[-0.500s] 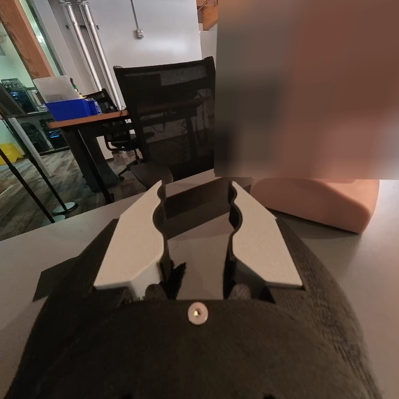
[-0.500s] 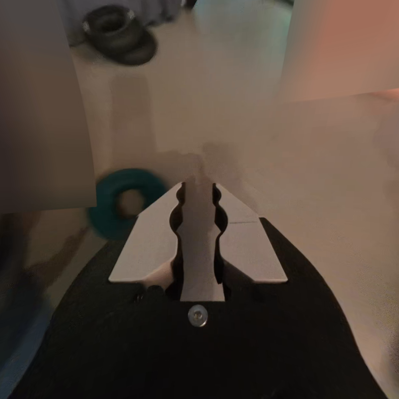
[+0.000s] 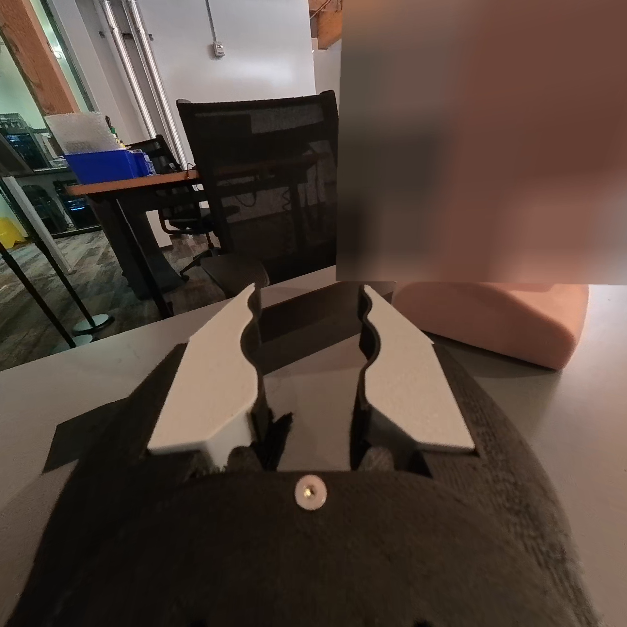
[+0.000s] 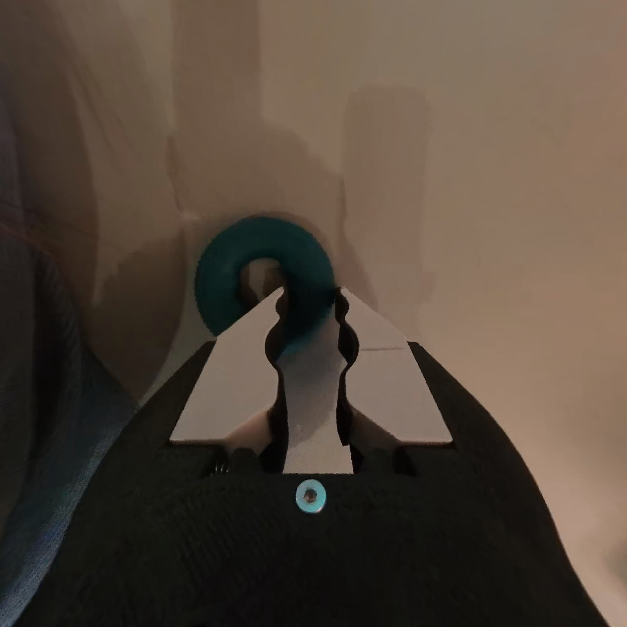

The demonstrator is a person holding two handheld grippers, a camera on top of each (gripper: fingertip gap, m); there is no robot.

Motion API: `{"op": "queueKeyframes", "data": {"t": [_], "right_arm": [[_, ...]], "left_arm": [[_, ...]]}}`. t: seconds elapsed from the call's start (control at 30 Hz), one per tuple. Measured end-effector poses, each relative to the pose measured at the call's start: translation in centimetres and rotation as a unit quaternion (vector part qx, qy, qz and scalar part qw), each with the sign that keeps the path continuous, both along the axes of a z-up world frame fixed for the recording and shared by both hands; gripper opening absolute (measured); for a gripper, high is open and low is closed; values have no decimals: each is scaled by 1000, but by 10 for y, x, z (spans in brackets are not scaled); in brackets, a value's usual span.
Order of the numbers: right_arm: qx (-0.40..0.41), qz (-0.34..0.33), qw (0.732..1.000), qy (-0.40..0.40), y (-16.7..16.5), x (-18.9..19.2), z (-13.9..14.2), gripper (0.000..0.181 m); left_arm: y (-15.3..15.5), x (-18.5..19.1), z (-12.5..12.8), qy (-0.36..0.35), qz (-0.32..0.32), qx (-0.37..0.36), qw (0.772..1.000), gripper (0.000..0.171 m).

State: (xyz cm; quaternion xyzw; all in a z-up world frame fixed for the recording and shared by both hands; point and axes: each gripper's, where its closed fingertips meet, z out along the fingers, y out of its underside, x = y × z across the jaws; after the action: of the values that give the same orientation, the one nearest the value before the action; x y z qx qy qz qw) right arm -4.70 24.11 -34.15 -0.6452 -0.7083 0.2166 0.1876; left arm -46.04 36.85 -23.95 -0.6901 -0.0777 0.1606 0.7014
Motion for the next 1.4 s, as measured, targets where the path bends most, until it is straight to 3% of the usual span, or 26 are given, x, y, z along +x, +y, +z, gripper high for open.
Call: {"op": "queueKeyframes", "data": {"t": [0.2, 0.33, 0.43, 0.6, 0.67, 0.73, 0.87, 1.07, 1.17, 1.27, 1.4], "right_arm": [[9, 38, 999, 0, 0, -4, 3, 23], [53, 65, 994, 64, 26, -25, 44, 22], [137, 88, 978, 131, 71, -59, 119, 22], [285, 60, 915, 281, 159, -149, 309, 23], [264, 29, 918, 294, 190, -188, 360, 23], [219, -4, 939, 265, 221, -225, 383, 23], [174, -84, 966, 173, 283, -273, 382, 23], [92, -123, 988, 21, 307, -286, 328, 24], [55, -120, 991, 26, 300, -290, 328, 29], [82, -123, 988, 45, 303, -286, 330, 48], [128, -121, 978, 114, 307, -276, 343, 51]], "left_arm": [[0, 0, 0, -2, -2, 0, 1000, 56], [0, 0, -1, -1, -2, -1, 1000, 55], [0, 0, -1, -2, -1, -1, 1000, 55], [0, 0, 0, -4, -2, 1, 1000, 55], [0, -1, -1, -5, -2, -1, 1000, 55], [0, -1, -1, -7, -2, 0, 1000, 55], [0, -2, -1, -12, -3, 1, 1000, 55], [-1, -4, -1, -24, -2, 6, 1000, 56], [-1, -5, -1, -29, -2, 8, 1000, 56], [-1, -6, -1, -29, -1, 8, 1000, 56], [-1, -6, -1, -28, -1, 6, 1000, 56]]}}
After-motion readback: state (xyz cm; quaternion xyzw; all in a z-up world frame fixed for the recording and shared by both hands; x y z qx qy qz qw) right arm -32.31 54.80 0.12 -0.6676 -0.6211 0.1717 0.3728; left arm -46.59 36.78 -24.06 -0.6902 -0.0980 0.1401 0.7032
